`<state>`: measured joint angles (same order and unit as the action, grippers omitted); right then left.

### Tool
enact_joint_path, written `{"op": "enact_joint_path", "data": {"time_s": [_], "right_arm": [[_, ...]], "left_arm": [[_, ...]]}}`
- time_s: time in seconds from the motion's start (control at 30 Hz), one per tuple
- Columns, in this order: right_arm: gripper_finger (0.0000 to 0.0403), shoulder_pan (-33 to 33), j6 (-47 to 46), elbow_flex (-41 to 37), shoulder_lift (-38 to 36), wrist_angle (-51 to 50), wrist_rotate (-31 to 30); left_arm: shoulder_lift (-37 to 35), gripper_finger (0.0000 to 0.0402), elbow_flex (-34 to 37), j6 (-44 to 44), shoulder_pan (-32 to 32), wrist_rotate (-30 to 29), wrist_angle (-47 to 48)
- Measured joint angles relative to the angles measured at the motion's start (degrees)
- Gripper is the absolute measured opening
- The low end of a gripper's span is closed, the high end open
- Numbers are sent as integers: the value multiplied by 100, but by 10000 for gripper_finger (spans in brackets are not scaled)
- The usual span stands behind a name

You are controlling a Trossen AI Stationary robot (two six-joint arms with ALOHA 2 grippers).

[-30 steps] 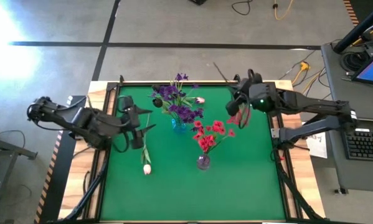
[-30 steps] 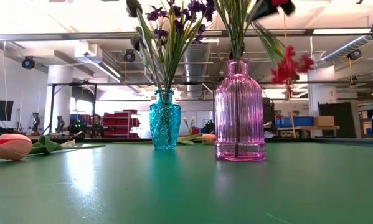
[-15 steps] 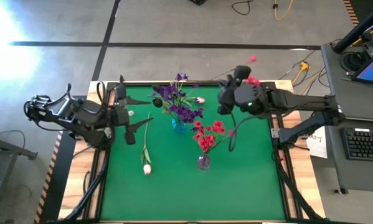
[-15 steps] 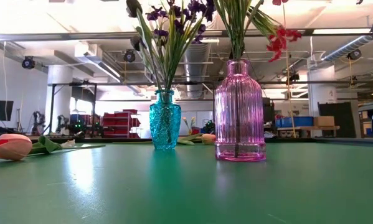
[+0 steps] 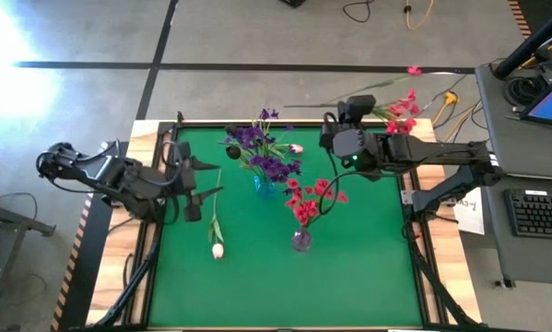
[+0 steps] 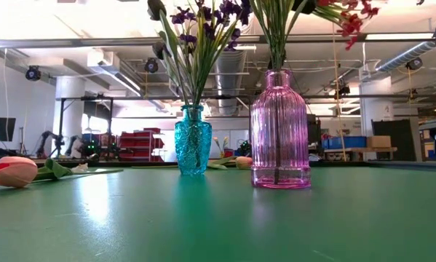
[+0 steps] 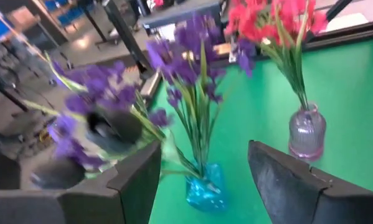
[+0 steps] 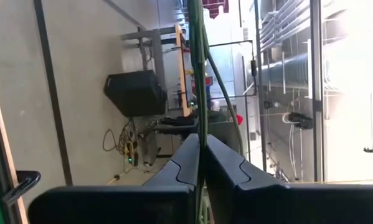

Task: Sort flowers into vase by color
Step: Put the pink flowers into the purple vase

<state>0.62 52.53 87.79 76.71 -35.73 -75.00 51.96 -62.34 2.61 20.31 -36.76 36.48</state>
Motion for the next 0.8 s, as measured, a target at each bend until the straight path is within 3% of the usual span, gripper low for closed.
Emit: {"op": "enact_joint_path", "data": {"time_s": [0.4,0.8], "right_arm": [[12,1,-197,0,28,-2,44],[12,0,-392,0,26,-2,63]], "left_arm": [[-65,230,909,-614,16,-4,-413],[-59,230,988,-769,16,-4,-447]]}}
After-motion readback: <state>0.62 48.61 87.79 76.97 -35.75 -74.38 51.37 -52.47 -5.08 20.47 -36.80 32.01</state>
